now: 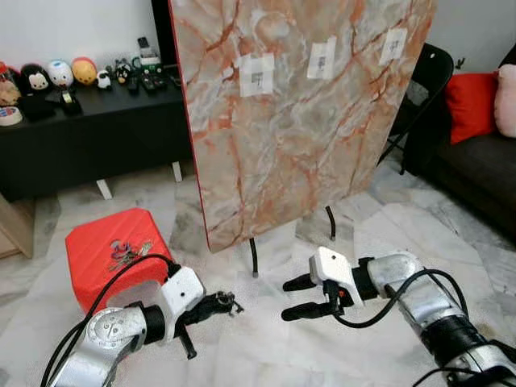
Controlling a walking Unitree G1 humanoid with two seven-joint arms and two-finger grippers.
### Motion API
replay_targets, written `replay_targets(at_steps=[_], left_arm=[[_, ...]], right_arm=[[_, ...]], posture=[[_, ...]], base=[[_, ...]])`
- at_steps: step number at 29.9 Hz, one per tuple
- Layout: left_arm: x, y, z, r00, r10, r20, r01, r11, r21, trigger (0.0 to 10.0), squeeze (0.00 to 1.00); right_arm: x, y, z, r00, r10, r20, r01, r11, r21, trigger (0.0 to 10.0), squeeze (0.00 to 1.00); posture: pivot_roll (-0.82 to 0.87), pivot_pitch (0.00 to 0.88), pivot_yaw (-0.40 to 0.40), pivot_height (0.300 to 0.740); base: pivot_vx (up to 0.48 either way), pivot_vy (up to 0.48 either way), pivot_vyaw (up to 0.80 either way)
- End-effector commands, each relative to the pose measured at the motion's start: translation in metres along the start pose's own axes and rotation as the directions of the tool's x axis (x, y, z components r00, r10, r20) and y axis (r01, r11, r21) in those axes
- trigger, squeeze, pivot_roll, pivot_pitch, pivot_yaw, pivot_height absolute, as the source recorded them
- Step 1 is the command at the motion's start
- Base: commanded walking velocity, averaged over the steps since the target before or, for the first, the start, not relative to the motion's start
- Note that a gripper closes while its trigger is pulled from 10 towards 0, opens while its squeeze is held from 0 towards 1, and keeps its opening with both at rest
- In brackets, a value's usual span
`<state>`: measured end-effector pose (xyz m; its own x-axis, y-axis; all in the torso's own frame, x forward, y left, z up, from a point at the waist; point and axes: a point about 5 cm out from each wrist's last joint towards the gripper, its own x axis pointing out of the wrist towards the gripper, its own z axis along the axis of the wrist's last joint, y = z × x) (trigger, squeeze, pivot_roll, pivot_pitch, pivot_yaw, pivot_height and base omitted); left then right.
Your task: Hang keys on a hook
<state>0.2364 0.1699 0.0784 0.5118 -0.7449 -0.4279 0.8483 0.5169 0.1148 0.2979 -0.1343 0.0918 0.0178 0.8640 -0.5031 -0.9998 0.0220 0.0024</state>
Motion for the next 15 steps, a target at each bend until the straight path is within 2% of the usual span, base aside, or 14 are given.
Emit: replay_targets(at_steps=[1, 6, 11, 15], left_arm=[[0.002, -0.002, 0.002, 1.000, -0.028, -0.008, 0.028, 0.999, 0.018, 10.0, 0.00], [0.001, -0.005, 0.007, 0.997, -0.075, 0.018, 0.075, 0.997, -0.009, 10.0, 0.00], [-0.001, -0.006, 0.012, 0.993, -0.110, 0.051, 0.112, 0.994, -0.022, 10.0, 0.00], [-0.001, -0.005, 0.024, 0.985, -0.119, 0.126, 0.126, 0.991, -0.047, 10.0, 0.00]], right_arm=[[0.000, -0.002, 0.003, 0.999, 0.021, -0.027, -0.022, 1.000, -0.018, 10.0, 0.00], [0.002, -0.004, -0.001, 0.994, 0.046, -0.096, -0.050, 0.998, -0.040, 10.0, 0.00], [0.005, -0.004, -0.002, 0.992, 0.061, -0.108, -0.066, 0.997, -0.045, 10.0, 0.00], [0.007, -0.004, -0.003, 0.993, 0.060, -0.101, -0.065, 0.997, -0.041, 10.0, 0.00]], posture=[[0.09, 0.000, -0.099, 0.740], [0.09, 0.000, -0.098, 0.740], [0.09, 0.000, -0.093, 0.740], [0.09, 0.000, -0.093, 0.740]], base=[[0.000, 0.000, 0.00], [0.000, 0.000, 0.00], [0.000, 0.000, 0.00], [0.000, 0.000, 0.00]])
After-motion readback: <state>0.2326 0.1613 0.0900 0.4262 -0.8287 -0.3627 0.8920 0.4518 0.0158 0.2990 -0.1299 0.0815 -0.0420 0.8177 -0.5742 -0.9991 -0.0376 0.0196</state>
